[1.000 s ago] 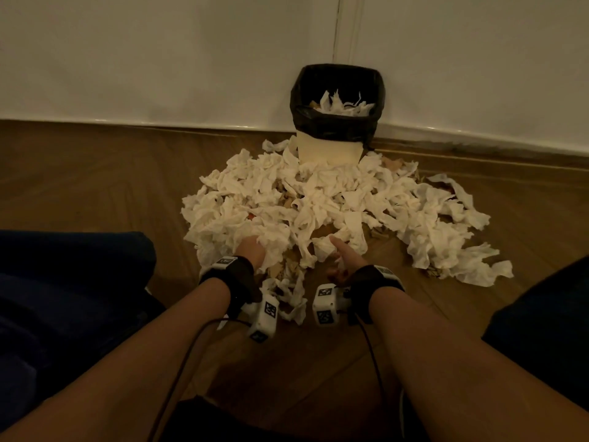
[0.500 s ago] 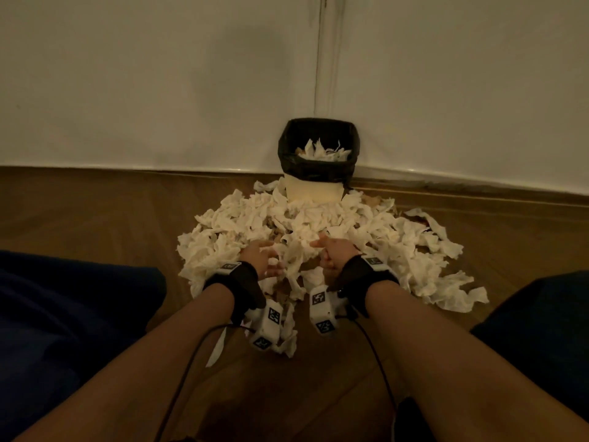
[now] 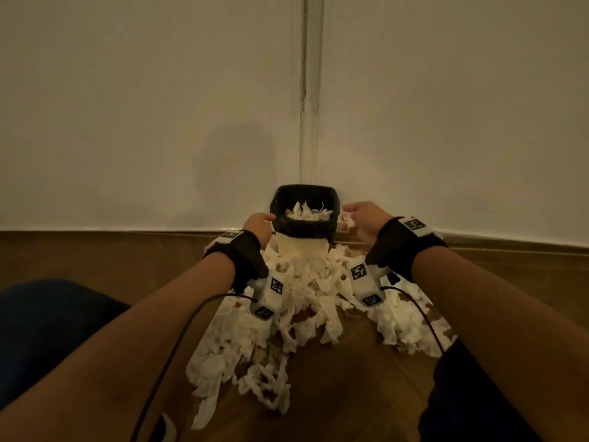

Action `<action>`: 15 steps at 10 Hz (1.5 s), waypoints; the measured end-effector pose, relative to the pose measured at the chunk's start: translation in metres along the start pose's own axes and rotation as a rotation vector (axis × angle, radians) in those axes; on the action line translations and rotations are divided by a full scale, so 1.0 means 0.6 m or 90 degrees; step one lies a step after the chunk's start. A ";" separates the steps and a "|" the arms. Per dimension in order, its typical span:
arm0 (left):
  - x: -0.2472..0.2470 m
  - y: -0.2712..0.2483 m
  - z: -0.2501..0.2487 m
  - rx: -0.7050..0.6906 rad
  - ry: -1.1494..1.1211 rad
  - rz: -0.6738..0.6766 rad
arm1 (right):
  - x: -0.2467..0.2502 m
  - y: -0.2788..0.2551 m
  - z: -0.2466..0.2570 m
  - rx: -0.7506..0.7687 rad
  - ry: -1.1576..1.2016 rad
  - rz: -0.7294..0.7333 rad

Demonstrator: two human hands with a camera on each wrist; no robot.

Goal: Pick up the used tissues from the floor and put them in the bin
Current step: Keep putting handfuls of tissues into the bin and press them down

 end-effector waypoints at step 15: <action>-0.128 0.223 0.079 -0.079 -0.132 0.011 | -0.058 0.297 -0.034 0.030 -0.031 -0.050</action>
Point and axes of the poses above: each hand's wrist, its own y-axis towards the middle knuckle, its own x-axis out of the back of the hand, z = x × y, the point moved 3 cm from there along y, towards the middle knuckle, and after that the axes turned 6 degrees about -x, right-handed, at the moved point
